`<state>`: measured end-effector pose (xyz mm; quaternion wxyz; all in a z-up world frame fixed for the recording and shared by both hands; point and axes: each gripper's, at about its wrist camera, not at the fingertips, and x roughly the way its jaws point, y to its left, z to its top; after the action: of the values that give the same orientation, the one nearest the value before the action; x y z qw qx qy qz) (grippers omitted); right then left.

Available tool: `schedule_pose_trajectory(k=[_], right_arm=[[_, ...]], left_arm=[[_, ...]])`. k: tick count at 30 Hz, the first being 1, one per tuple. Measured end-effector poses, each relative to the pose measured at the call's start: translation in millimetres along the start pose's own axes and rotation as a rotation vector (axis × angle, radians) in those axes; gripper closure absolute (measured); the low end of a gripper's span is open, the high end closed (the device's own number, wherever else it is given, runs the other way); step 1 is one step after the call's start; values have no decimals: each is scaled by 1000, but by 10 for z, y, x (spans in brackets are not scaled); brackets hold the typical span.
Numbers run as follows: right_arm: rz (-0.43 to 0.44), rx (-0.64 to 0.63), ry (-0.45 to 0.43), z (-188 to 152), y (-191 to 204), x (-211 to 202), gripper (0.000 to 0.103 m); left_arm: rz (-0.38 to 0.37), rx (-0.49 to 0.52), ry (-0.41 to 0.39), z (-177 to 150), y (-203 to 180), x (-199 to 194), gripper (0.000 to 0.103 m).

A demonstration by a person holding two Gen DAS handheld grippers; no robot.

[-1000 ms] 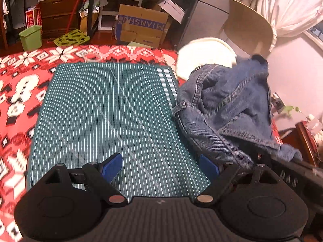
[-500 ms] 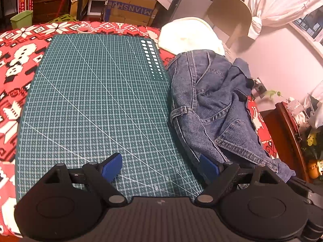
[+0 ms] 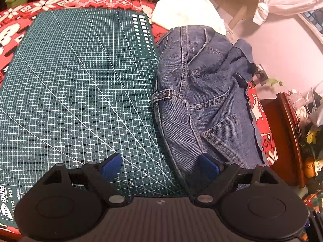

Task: Fold clothes
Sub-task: 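Grasp the denim shorts with the left gripper beside the right gripper, then lift the denim shorts off the pile with both grippers, shaking them open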

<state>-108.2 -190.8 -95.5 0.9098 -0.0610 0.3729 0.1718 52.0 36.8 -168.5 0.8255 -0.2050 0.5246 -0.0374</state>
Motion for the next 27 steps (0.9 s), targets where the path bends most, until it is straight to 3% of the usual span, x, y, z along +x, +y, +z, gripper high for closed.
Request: schedule_pose_trajectory(k=[6, 13, 18, 20, 26, 27], right_arm=[[-41, -121, 19, -42, 2, -33, 25], [-79, -342, 46, -10, 201, 380, 25], [-53, -315, 38, 127, 192, 656, 27], [-47, -327, 35, 152, 212, 733, 29], [-35, -330, 32, 260, 209, 935, 29], [-28, -327, 36, 277, 207, 957, 35]], left_arm=[[27, 1, 41, 126, -40, 123, 17], [-43, -109, 139, 258, 15, 368, 16], [-54, -102, 156, 325, -84, 446, 34], [-62, -123, 168, 350, -88, 475, 59], [-74, -214, 191, 370, 8, 507, 73], [-77, -227, 194, 368, 32, 496, 75]])
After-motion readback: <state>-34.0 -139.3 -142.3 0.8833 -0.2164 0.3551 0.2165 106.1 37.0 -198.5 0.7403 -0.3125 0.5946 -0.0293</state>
